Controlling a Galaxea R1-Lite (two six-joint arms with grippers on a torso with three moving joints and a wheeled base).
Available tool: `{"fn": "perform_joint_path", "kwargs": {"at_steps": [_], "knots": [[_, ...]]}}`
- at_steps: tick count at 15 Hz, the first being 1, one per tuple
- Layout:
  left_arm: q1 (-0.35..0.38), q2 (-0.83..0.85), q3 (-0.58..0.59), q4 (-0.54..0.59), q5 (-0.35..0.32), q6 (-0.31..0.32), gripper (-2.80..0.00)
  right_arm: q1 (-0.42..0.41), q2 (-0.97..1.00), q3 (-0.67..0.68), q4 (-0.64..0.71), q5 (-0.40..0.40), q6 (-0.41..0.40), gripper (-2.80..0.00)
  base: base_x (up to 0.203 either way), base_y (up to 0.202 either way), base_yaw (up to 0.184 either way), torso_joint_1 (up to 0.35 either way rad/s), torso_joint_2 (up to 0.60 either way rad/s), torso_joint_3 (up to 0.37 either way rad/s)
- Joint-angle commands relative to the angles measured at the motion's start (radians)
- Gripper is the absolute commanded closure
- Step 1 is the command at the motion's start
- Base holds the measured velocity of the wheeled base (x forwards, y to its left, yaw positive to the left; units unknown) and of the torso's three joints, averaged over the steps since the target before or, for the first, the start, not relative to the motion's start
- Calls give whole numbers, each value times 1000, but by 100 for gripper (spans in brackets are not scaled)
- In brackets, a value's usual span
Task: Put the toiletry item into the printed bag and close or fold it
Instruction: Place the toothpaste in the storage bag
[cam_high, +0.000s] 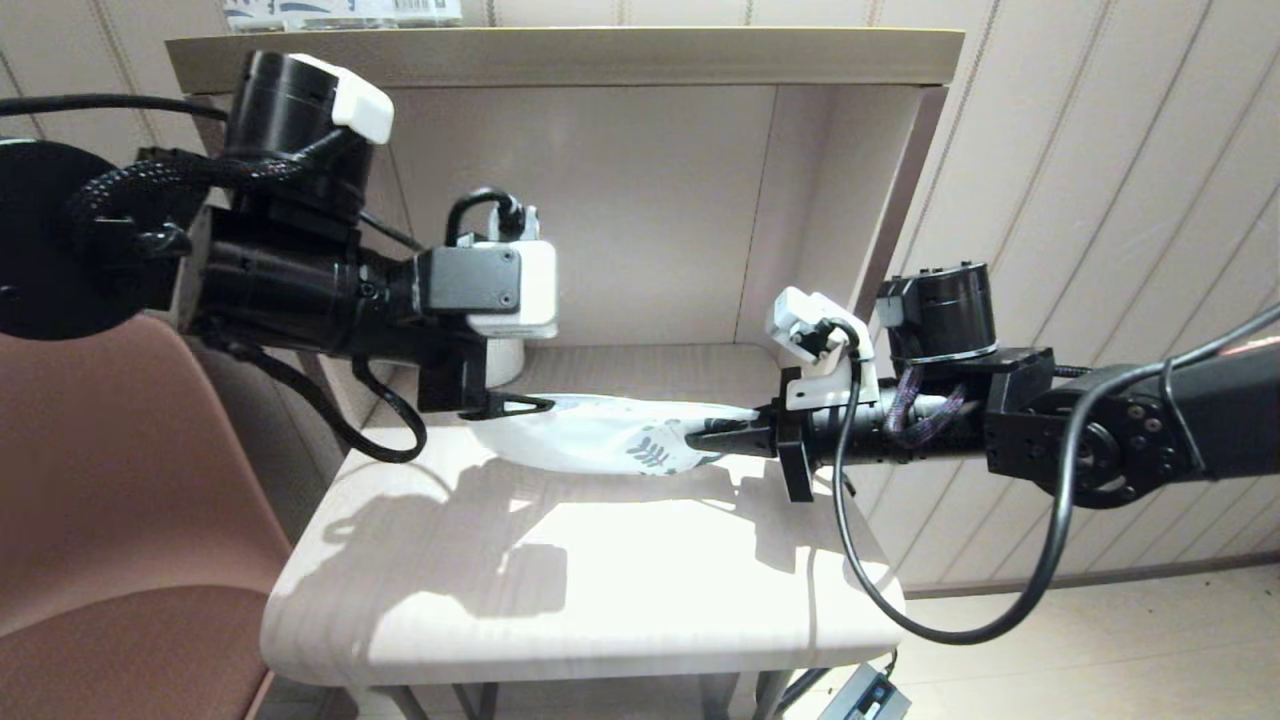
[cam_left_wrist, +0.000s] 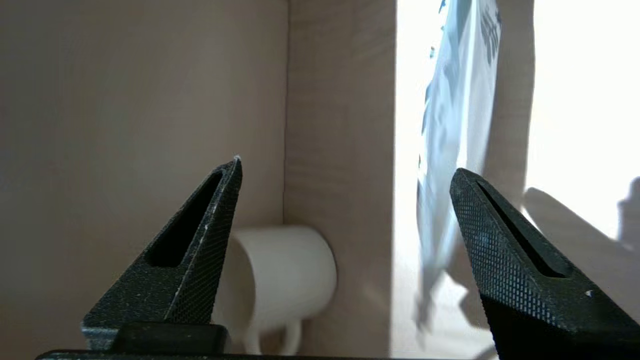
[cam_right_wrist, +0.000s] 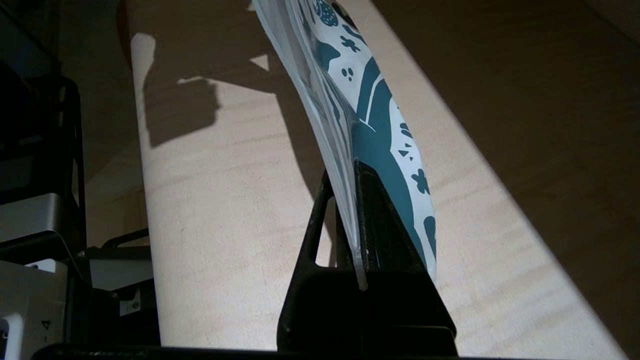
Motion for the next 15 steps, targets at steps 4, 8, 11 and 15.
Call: {"fn": "perform_joint_path", "kwargs": {"at_steps": [4, 8, 11, 15], "knots": [[70, -147, 98, -2, -11, -174, -280, -9, -1, -13, 0, 6, 2, 0, 0, 0, 0, 0, 0, 0], [132, -216, 142, -9, -155, -478, -280, -7, -21, -17, 5, 4, 28, 0, 0, 0, 0, 0, 0, 0], [198, -294, 286, -36, -270, -612, -280, 1, -85, -9, 24, -1, 39, 0, 0, 0, 0, 0, 0, 0], [249, -382, 553, -285, -348, -735, 0, 5, -144, -4, 91, -2, 44, 0, 0, 0, 0, 0, 0, 0]]}}
